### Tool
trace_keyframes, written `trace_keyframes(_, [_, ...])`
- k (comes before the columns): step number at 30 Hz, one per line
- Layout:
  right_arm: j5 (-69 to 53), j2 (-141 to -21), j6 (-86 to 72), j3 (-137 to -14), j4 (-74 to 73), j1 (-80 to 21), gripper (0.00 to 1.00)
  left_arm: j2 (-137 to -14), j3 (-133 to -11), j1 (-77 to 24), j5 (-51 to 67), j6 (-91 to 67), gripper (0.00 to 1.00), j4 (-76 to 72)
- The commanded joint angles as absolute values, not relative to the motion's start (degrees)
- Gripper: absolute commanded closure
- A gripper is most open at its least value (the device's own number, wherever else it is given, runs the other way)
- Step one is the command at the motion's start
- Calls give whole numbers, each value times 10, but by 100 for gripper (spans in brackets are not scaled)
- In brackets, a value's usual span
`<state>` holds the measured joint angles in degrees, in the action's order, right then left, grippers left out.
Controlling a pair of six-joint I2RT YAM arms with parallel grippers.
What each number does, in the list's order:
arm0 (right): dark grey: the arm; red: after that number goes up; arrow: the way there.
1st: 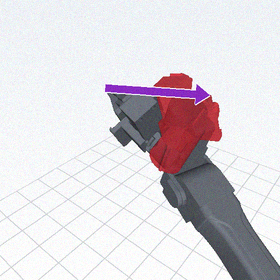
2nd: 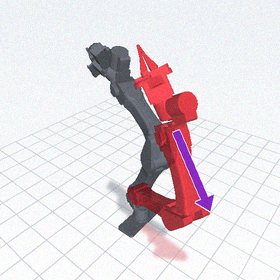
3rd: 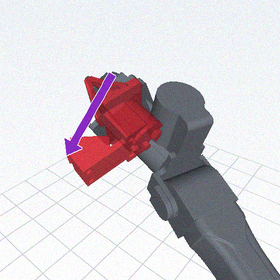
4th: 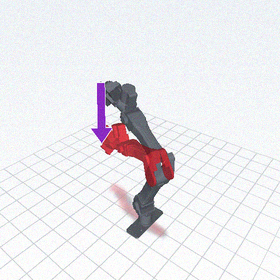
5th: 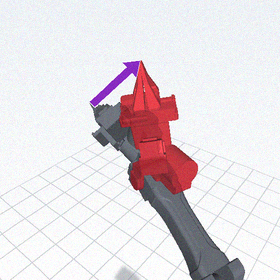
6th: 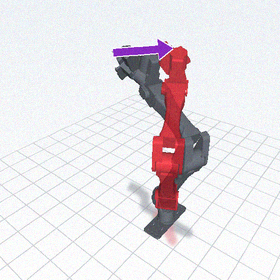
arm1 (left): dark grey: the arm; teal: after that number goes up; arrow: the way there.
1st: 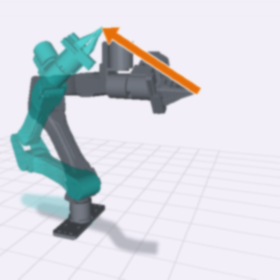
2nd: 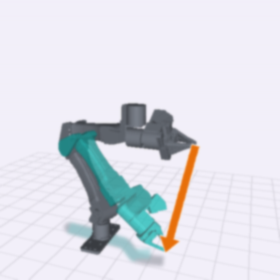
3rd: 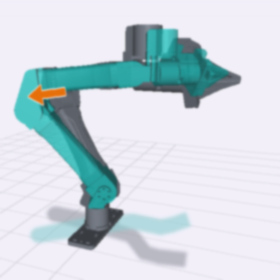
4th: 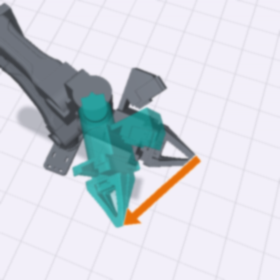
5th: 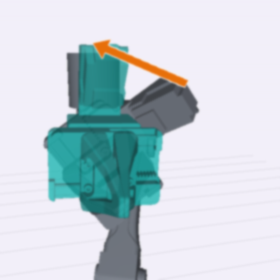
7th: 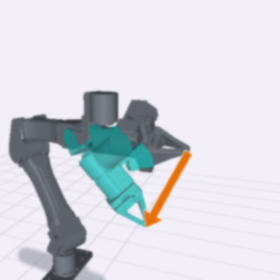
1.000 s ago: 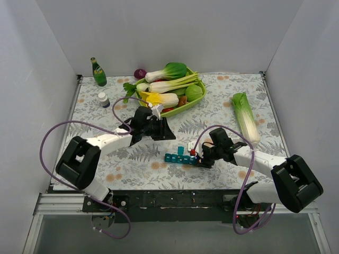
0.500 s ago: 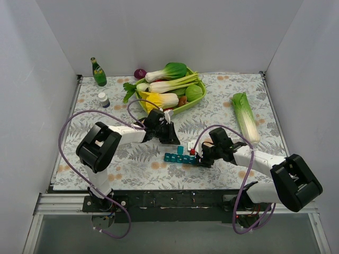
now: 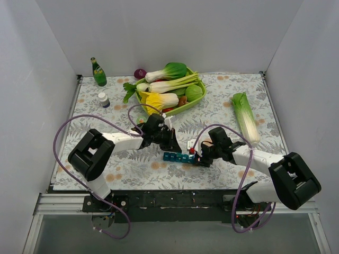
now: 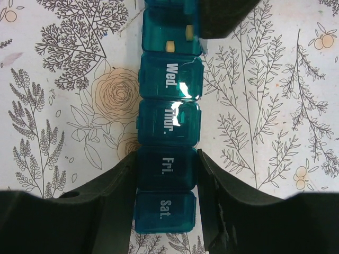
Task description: Sort the pills into containers
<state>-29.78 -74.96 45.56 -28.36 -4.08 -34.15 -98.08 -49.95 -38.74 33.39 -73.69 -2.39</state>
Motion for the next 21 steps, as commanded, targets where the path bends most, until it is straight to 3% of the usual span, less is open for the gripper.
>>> trace_keyframes(1, [-268, -771, 455, -281, -62, -344, 67, -940, -477, -403, 335, -724, 100, -4])
trace_keyframes(21, [-255, -787, 451, -287, -62, -347, 67, -888, -546, -414, 235, -714, 100, 98])
